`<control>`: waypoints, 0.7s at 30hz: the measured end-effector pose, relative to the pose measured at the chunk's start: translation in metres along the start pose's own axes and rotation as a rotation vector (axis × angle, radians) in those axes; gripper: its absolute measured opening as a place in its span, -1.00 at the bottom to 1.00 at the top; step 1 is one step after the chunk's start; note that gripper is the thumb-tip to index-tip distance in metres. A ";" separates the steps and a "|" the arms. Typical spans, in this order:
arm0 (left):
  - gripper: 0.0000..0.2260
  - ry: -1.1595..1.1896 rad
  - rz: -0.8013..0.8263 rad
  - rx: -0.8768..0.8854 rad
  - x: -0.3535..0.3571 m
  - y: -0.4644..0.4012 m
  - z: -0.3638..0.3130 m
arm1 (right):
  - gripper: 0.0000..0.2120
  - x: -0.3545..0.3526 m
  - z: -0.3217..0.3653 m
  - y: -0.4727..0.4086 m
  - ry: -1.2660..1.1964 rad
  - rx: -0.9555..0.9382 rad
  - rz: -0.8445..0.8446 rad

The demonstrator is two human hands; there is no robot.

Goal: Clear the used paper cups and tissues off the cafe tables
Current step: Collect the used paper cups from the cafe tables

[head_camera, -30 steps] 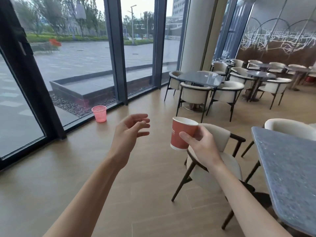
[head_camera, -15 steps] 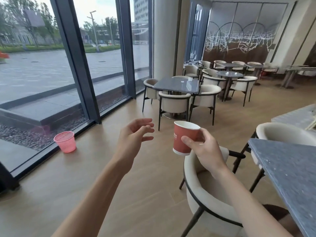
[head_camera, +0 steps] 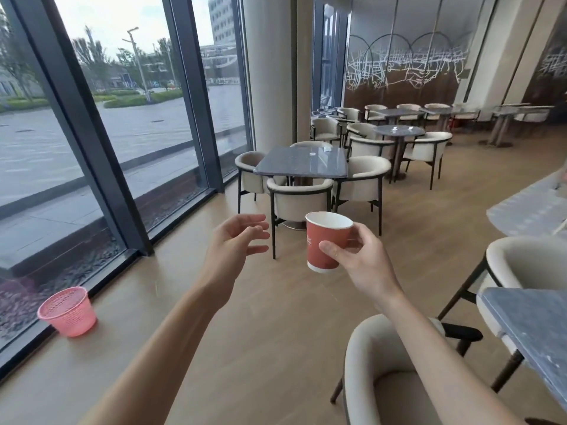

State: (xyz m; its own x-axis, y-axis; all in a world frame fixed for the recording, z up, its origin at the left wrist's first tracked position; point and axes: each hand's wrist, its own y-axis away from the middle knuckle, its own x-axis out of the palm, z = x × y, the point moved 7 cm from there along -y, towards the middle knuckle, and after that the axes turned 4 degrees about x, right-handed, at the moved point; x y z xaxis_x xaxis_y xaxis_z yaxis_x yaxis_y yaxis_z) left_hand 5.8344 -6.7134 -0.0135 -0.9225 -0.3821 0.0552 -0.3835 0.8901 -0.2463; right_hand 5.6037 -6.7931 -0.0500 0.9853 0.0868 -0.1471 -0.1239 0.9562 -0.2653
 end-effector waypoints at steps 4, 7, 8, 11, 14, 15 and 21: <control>-0.81 0.009 0.054 -0.026 0.022 -0.084 0.035 | -0.46 -0.001 -0.030 -0.073 0.031 0.015 -0.043; -0.80 0.012 0.090 -0.035 0.039 -0.149 0.067 | -0.47 -0.002 -0.060 -0.126 0.062 0.035 -0.082; -0.80 0.016 0.102 -0.043 0.044 -0.174 0.079 | -0.46 -0.002 -0.071 -0.146 0.071 0.044 -0.094; -0.80 0.025 0.161 -0.055 0.063 -0.253 0.114 | -0.45 -0.002 -0.099 -0.213 0.094 0.063 -0.149; -0.82 0.037 0.211 -0.075 0.084 -0.337 0.137 | -0.46 -0.003 -0.118 -0.278 0.097 0.094 -0.233; -0.82 0.046 0.229 -0.075 0.092 -0.364 0.142 | -0.46 -0.003 -0.122 -0.298 0.095 0.101 -0.254; -0.82 0.099 0.370 -0.070 0.163 -0.488 0.165 | -0.50 -0.025 -0.145 -0.397 0.120 0.162 -0.362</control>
State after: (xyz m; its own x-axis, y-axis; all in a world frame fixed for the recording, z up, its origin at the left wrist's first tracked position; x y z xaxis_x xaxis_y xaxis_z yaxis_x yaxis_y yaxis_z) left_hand 5.8788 -7.2505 -0.0436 -0.9976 -0.0095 0.0686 -0.0231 0.9794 -0.2006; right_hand 5.6109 -7.2158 -0.0795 0.9399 -0.2872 -0.1846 0.2576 0.9515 -0.1684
